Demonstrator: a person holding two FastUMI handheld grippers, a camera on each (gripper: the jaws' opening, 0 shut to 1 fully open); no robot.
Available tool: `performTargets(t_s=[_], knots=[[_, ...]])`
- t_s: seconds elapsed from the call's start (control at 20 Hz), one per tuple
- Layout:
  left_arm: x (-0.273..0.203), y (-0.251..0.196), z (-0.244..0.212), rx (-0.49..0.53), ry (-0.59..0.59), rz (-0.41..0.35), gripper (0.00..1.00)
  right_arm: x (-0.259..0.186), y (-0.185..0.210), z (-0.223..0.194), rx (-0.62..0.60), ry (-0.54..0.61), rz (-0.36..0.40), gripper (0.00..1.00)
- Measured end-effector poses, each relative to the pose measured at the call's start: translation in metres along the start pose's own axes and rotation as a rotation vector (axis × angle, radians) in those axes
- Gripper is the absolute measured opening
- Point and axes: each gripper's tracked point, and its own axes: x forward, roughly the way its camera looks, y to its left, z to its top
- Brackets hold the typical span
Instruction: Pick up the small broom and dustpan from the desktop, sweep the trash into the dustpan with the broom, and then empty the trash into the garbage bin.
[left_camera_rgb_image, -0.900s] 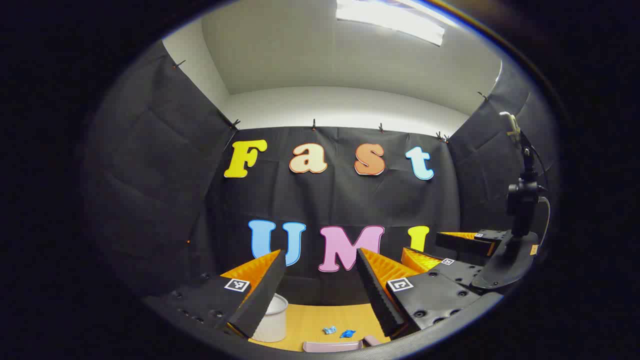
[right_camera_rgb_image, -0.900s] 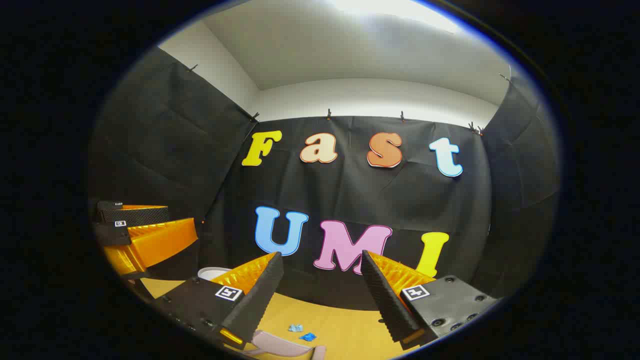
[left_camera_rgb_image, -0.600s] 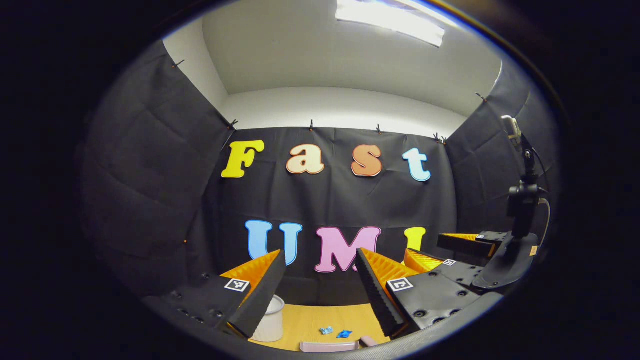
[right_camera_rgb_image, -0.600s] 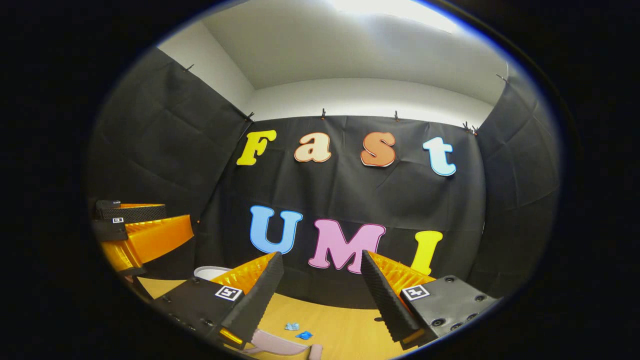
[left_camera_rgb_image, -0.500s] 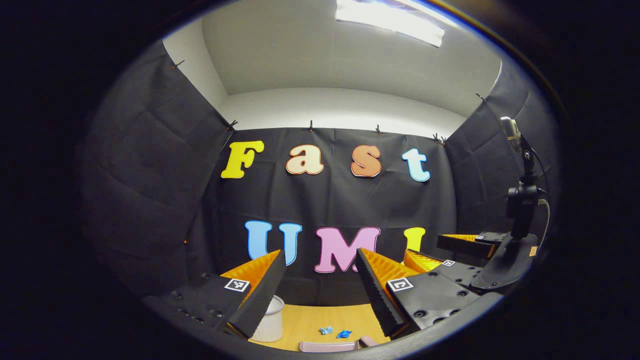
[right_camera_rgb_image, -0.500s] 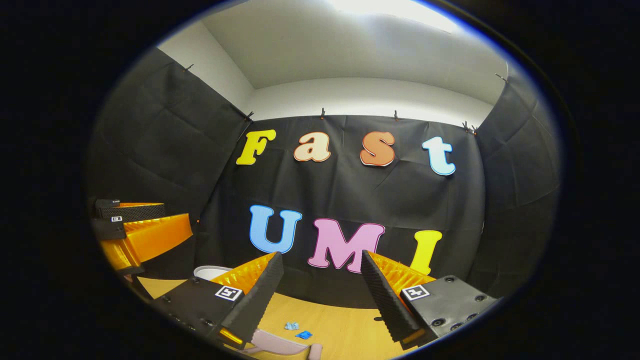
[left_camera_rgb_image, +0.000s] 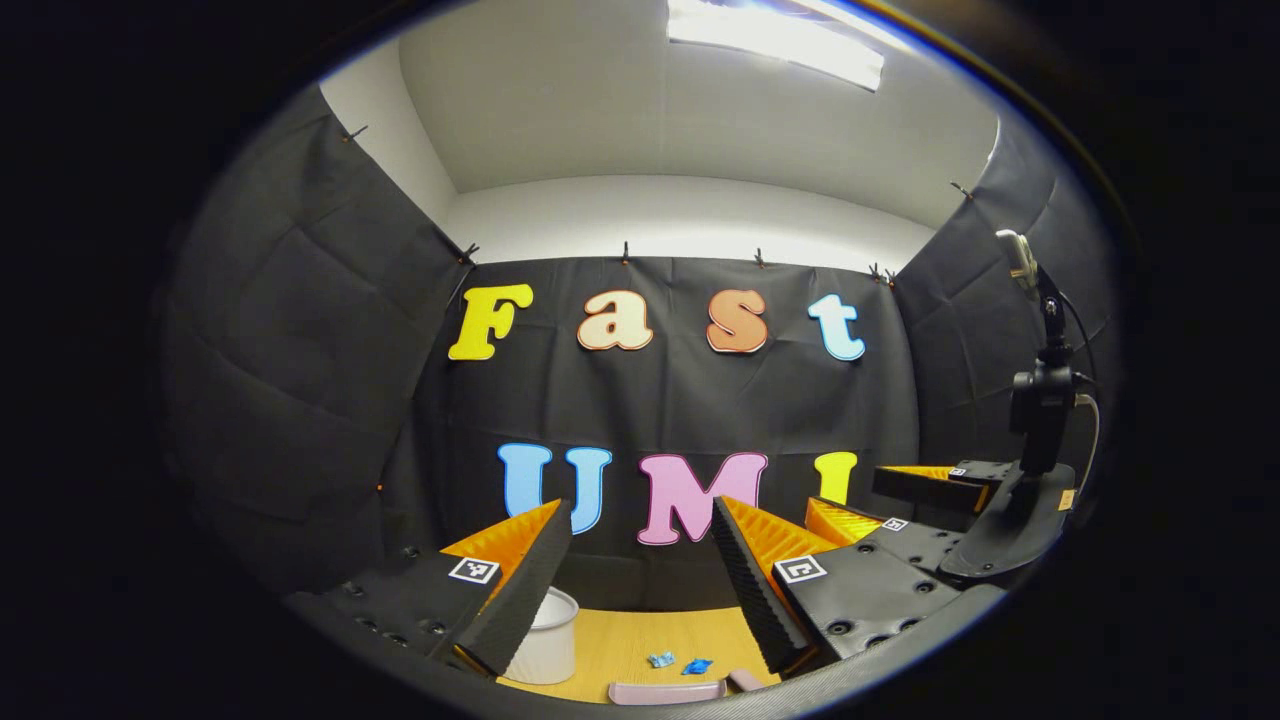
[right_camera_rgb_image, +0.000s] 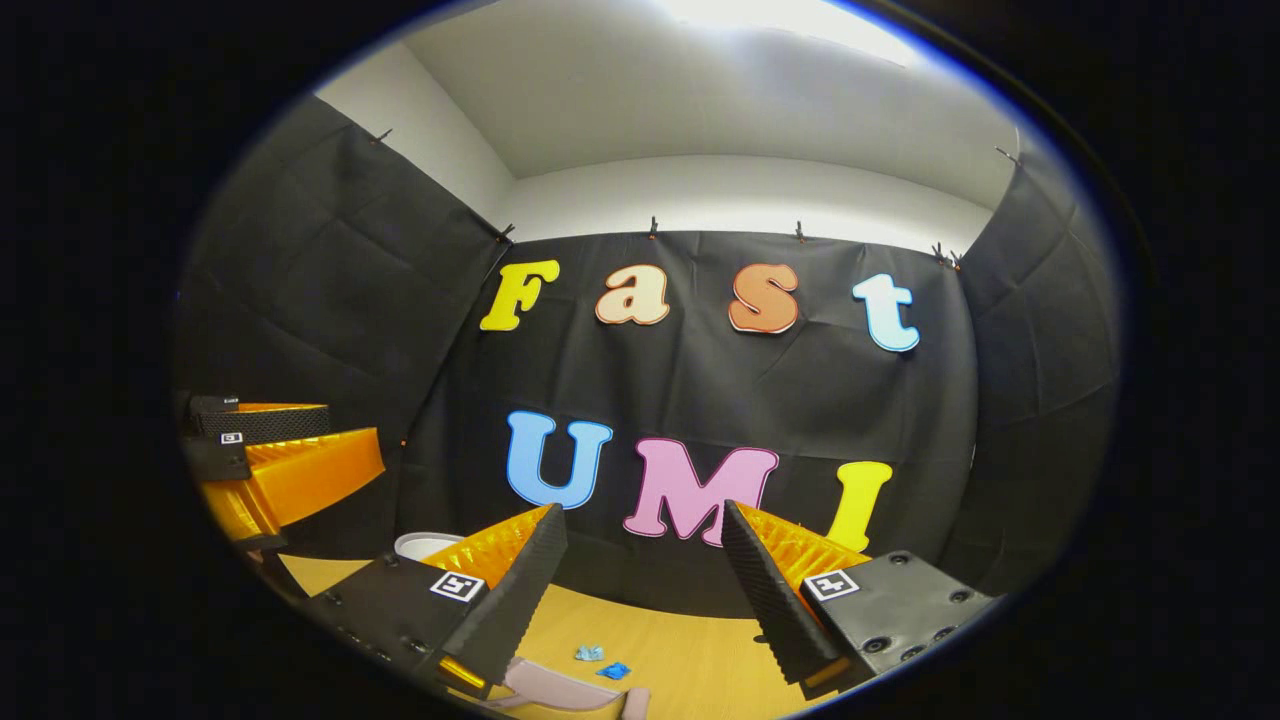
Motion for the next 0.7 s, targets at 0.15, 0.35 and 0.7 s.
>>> performTargets(t_s=[0.15,0.35,0.7], knots=[[0.001,0.003,-0.006,-0.012,0.019,0.008,0.82,-0.001,0.001,-0.006,0.003,0.016,0.000,0.97],[0.006,0.004,-0.013,-0.018,0.043,0.003,0.82,0.003,0.000,-0.011,-0.007,0.025,-0.004,0.96],[0.014,0.004,-0.010,-0.020,0.022,0.000,0.82,0.010,-0.001,-0.016,-0.008,0.039,-0.008,0.96]])
